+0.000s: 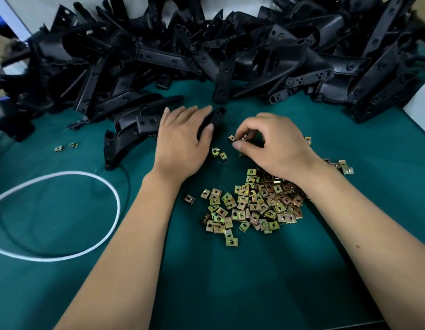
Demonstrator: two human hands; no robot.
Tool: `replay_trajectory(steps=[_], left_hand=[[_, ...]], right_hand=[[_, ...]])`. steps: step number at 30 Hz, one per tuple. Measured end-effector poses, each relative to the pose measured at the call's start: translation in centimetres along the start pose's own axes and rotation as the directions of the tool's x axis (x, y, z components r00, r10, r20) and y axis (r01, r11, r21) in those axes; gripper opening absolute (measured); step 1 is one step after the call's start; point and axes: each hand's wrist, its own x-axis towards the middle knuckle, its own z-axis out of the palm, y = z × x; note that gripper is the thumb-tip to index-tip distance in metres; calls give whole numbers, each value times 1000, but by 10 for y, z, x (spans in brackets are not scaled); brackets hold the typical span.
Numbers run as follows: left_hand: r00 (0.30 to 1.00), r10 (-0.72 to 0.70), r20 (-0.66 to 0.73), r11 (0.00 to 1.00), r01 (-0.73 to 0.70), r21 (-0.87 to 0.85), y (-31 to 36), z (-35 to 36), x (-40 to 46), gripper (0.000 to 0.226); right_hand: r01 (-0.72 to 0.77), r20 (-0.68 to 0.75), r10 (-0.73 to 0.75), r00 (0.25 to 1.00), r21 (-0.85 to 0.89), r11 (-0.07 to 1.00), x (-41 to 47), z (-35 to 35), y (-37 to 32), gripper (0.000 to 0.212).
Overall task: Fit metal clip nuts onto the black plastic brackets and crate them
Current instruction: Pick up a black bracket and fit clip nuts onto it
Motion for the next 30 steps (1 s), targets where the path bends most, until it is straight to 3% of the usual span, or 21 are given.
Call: replay_trajectory(steps=[3,6,12,14,16,18,20,23,27,28,30], left_hand=[[988,-145,44,981,137,140,5,3,0,56],[943,-331,10,928,324,182,8,-2,1,71],[913,-408,28,912,405,67,8,-13,-3,74],[916,-398,52,917,398,-4,7,-15,-2,71],[911,-400,101,894,412,-177,3,-17,0,61],[884,-423,201,773,467,-428,-2,-19,2,49],[858,-392,333,606,512,-609,-6,-22,3,52],[837,-271,475,432,547,-717,-5,-25,0,59],[877,-124,464,373,475,-797,-4,-25,-4,56],[888,-91,451,368,451,-813,-5,-24,-4,50],[891,-36,452,390,429,-815,-5,-22,-6,50]], right_hand=[[104,99,-94,991,-96,990,-1,5,-8,29],[121,167,-105,980,-93,988,-1,11,-13,24],[36,13,-36,999,60,998,1,-3,-5,11],[18,61,-23,998,87,996,0,-13,-3,13],[4,234,-22,972,74,997,0,-26,-1,17],[-16,414,5,910,22,1000,-1,-33,-2,20],[-13,480,20,877,-19,1000,-1,-35,-3,19],[8,489,22,872,-60,998,-2,-34,-6,16],[40,412,-7,911,-71,997,-1,-31,-7,13],[15,344,-13,939,-3,1000,-1,-28,-7,12],[-109,206,45,978,310,944,-1,-22,-11,10]])
